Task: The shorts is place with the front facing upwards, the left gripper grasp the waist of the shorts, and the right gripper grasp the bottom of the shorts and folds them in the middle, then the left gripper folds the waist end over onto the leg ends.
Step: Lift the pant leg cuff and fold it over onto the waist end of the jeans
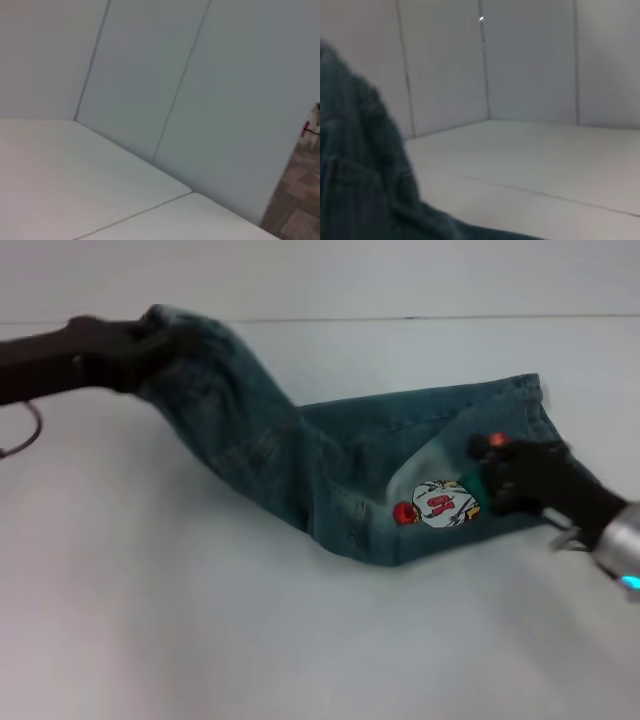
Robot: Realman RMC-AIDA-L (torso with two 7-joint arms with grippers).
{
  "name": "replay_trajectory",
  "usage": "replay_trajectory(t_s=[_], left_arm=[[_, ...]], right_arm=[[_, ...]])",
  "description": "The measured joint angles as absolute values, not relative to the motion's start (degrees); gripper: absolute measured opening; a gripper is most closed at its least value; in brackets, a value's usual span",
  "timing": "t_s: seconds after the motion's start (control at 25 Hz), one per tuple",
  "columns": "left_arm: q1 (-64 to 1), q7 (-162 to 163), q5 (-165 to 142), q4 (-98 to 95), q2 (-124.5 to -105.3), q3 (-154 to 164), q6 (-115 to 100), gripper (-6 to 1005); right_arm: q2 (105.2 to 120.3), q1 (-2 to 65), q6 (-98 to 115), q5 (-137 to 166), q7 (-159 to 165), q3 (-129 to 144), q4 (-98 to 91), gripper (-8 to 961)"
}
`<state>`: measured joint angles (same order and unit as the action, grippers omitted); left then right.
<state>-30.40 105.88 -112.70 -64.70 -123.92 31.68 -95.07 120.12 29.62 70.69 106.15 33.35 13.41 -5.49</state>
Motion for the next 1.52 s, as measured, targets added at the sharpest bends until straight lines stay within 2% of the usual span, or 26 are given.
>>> replay_trajectory(t_s=[0.16,0.36,0.8,1.12,1.28,1.52], left_arm=[[-33.1,108.7,-112.2,-66.1,-123.93,34.8,-94.8,38],[-35.8,111.3,-112.2,-67.3,-123.93,40.1,-93.1,38],[-36.5,115.4,-110.8,-70.3,-124.02,49.4,-88.3,38],[-36.7,116.1,-110.7,-70.7,-124.02,52.2,-86.4,40],[-36.6,116.1,-110.7,-70.4,-124.01,53.5,-85.2,42],[-36.8,116.4,-110.6,-69.7,-124.26,57.0,-82.8,44]], right_arm=[[120.30,32.6,65.6,106.1,27.6,14.1,0.3,-4],[120.52,36.5,60.2,106.8,23.3,16.8,6.1,-2],[120.93,43.6,54.2,112.2,22.1,17.5,11.6,-1],[120.99,45.9,52.9,113.8,21.8,17.2,13.3,0],[120.33,42.9,57.4,113.8,21.6,17.0,12.3,-1],[119.83,31.8,71.4,113.3,25.6,16.5,1.0,-1]])
